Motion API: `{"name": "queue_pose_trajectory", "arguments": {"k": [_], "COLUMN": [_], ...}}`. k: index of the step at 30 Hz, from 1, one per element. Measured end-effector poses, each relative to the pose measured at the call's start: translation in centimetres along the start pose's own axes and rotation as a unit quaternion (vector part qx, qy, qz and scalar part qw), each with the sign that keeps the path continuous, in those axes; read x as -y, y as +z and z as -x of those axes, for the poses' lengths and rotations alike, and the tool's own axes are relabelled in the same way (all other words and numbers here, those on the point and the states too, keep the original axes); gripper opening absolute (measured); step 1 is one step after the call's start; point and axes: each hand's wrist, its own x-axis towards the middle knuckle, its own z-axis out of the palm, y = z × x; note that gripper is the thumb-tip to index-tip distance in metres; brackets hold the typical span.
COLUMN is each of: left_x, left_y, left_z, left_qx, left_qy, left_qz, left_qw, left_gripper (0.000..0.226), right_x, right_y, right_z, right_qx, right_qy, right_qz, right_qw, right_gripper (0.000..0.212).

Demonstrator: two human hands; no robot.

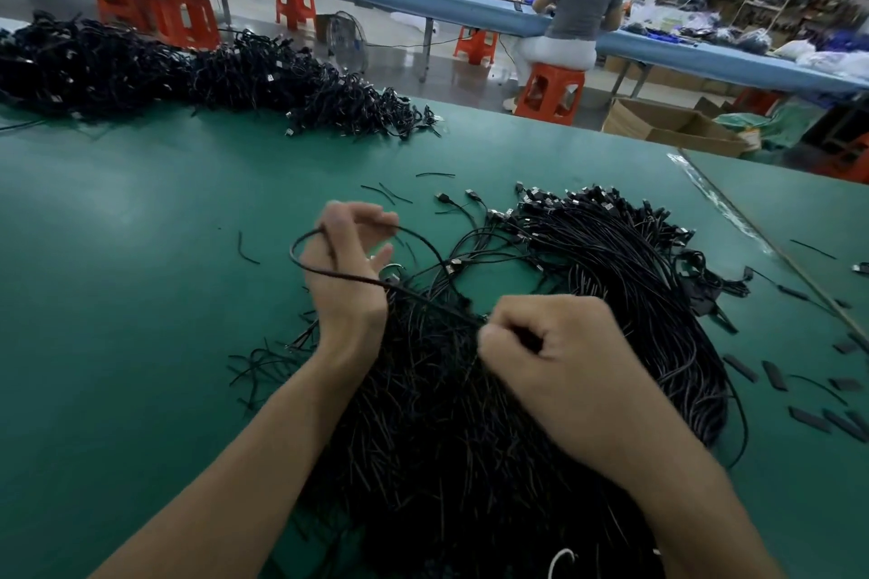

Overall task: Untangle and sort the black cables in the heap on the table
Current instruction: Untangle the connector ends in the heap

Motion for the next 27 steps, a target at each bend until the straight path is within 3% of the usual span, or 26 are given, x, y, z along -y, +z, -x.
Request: {"name": "queue_pose_trajectory", "arguments": {"k": [2, 5, 8, 11, 14, 16, 18, 20, 23, 27], "left_x": [-1.1, -2.0, -2.6, -3.3, -3.0, -2.0, -1.9, -2.0, -2.3, -2.9], "left_y": [-0.7, -0.4, -0.2, 0.1, 0.5, 0.5, 0.5, 0.6, 0.3, -0.6], "left_z": [-0.9, -0.4, 0.9, 1.9, 2.7, 3.0, 3.3, 3.4, 3.2, 2.3], "left_qx": [-0.022, 0.048, 0.206, 0.298, 0.305, 0.336, 0.358, 0.375, 0.374, 0.336], "left_qy": [0.084, 0.269, 0.39, 0.397, 0.338, 0.291, 0.259, 0.243, 0.231, 0.195], "left_qz": [0.041, -0.031, -0.217, -0.443, -0.561, -0.585, -0.588, -0.574, -0.543, -0.505], "left_qw": [0.995, 0.961, 0.871, 0.747, 0.691, 0.678, 0.677, 0.686, 0.716, 0.771], "left_gripper": [0.036, 0.043, 0.026, 0.032, 0.032, 0.022, 0.012, 0.008, 0.009, 0.034], "right_x": [-2.5, -6.0, -8.6, -9.1, -7.0, -5.2, -4.3, -4.5, -5.3, -6.3], "right_y": [-0.4, -0.8, -0.9, -1.3, -1.4, -1.1, -0.3, 0.5, 0.7, -0.1], "right_z": [-0.1, -0.8, -1.6, -1.6, -1.4, -1.4, -1.2, -1.1, -1.1, -0.9], "right_qx": [0.003, 0.037, 0.088, 0.122, 0.021, 0.004, 0.075, 0.119, 0.044, -0.081], "right_qy": [0.082, 0.177, 0.244, 0.257, 0.166, 0.085, 0.052, 0.048, 0.034, 0.025], "right_qz": [0.04, 0.11, 0.168, 0.186, 0.026, -0.069, -0.088, -0.074, -0.071, -0.103], "right_qw": [0.996, 0.977, 0.951, 0.94, 0.986, 0.994, 0.992, 0.989, 0.996, 0.991], "right_gripper": [0.038, 0.038, 0.036, 0.031, 0.033, 0.038, 0.058, 0.048, 0.015, 0.021]}}
